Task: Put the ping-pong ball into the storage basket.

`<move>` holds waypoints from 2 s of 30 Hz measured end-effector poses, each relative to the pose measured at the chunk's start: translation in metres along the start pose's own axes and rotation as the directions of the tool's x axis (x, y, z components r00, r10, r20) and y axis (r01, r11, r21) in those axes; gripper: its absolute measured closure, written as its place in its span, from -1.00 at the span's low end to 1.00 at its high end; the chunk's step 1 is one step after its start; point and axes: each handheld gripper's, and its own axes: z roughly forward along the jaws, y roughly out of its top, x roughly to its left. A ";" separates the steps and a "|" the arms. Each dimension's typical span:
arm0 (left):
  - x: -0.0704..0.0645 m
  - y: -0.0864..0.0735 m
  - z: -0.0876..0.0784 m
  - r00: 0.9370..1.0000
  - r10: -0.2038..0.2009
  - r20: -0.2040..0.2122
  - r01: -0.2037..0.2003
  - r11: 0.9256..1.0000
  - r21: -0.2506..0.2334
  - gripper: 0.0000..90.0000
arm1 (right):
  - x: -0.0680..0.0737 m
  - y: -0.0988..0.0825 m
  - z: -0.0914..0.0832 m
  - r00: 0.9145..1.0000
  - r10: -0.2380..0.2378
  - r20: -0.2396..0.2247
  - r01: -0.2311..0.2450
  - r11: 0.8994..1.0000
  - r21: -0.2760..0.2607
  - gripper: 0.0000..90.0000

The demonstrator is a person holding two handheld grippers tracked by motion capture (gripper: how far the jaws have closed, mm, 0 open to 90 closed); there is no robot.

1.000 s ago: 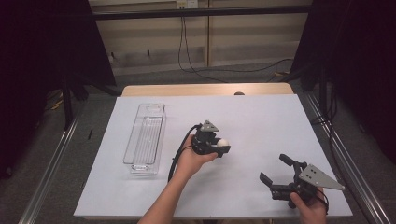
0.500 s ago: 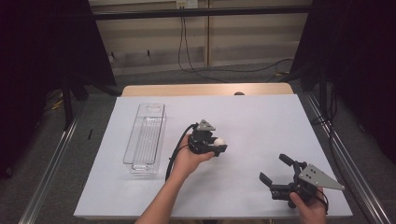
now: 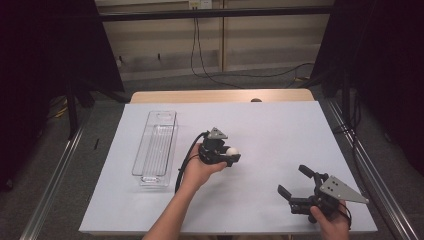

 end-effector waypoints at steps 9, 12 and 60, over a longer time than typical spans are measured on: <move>0.002 0.000 -0.004 1.000 -0.009 -0.003 0.009 1.000 -0.003 0.14 | 0.000 0.000 0.000 1.000 0.005 0.003 -0.005 1.000 -0.003 -0.99; 0.004 0.000 -0.005 1.000 -0.007 -0.006 0.007 1.000 -0.001 0.14 | 0.000 0.000 0.001 1.000 0.008 0.003 -0.008 1.000 -0.004 -0.99; 0.017 -0.004 -0.023 0.998 -0.035 -0.046 0.035 0.999 0.001 0.14 | 0.001 0.000 0.000 1.000 0.005 0.001 -0.005 1.000 -0.003 -0.99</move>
